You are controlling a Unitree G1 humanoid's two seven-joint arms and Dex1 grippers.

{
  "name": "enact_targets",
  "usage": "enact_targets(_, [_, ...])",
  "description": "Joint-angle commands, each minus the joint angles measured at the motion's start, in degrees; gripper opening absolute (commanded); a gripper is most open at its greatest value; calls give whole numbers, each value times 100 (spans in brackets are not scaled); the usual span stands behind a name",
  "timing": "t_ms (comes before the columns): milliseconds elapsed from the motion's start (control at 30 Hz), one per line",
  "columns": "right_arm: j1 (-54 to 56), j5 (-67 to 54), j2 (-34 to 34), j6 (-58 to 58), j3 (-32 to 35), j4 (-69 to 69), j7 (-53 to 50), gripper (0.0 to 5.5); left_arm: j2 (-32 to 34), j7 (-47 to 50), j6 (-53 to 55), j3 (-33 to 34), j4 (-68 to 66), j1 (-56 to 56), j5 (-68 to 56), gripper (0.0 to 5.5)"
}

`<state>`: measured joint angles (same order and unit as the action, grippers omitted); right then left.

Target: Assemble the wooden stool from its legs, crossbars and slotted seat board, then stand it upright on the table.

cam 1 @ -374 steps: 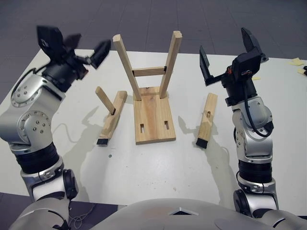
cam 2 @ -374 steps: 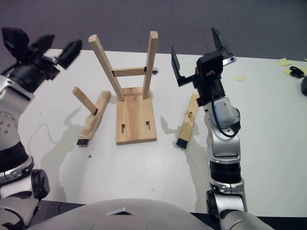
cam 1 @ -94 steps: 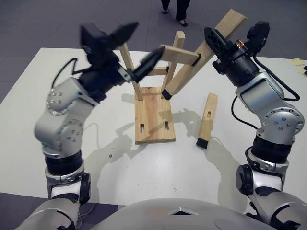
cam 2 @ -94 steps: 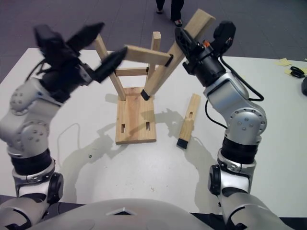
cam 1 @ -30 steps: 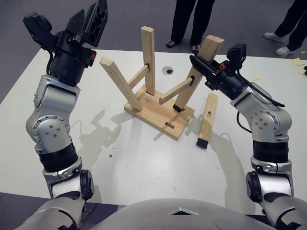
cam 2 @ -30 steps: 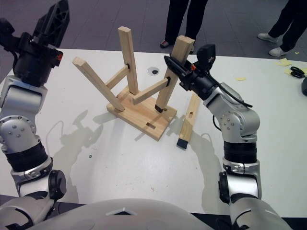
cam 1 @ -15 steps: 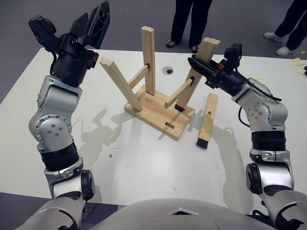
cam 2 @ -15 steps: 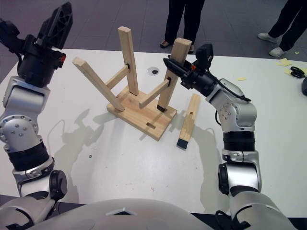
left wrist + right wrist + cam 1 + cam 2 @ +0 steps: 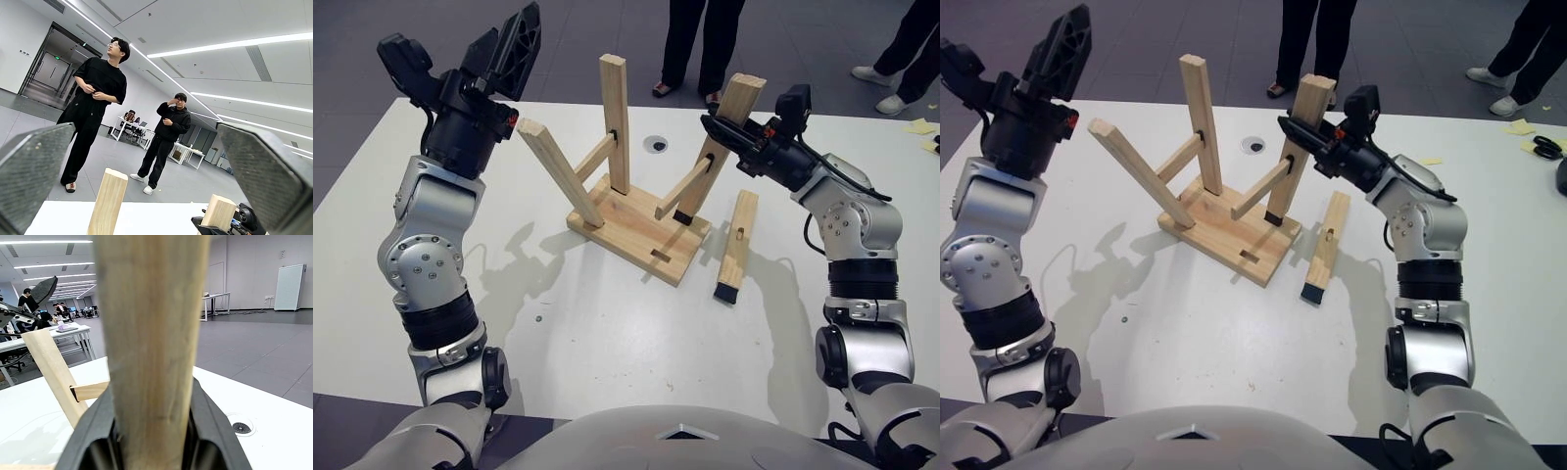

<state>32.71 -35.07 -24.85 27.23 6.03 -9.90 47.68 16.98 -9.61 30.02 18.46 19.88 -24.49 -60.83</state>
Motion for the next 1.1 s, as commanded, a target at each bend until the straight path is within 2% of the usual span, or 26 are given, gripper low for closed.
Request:
enact_targets(33, [-162,26,26,165,-72,217,41,103,8,-15,52,-58,11,33,46,540])
enact_targets(400, [-1165,343,43,450,-392,864,-423,103,-46,44,28,-55,71,98,40,540])
enact_targets(567, [-1953,698,126,525,-613,1440,-1258,103,-52,61,36,-87,106,132,76,540])
enact_targets(667, [-2521,729,62,949,-716,1831,-1772,103,-36,75,62,-101,131,176,94,540])
enact_targets(833, [-2999,286,-362,1938,-713,2591,-2241,103,-21,69,81,-119,148,208,98,540])
enact_targets(1100, [-3239,166,-968,2798,-1282,3016,-2643,103,-9,36,81,-183,161,261,151,540])
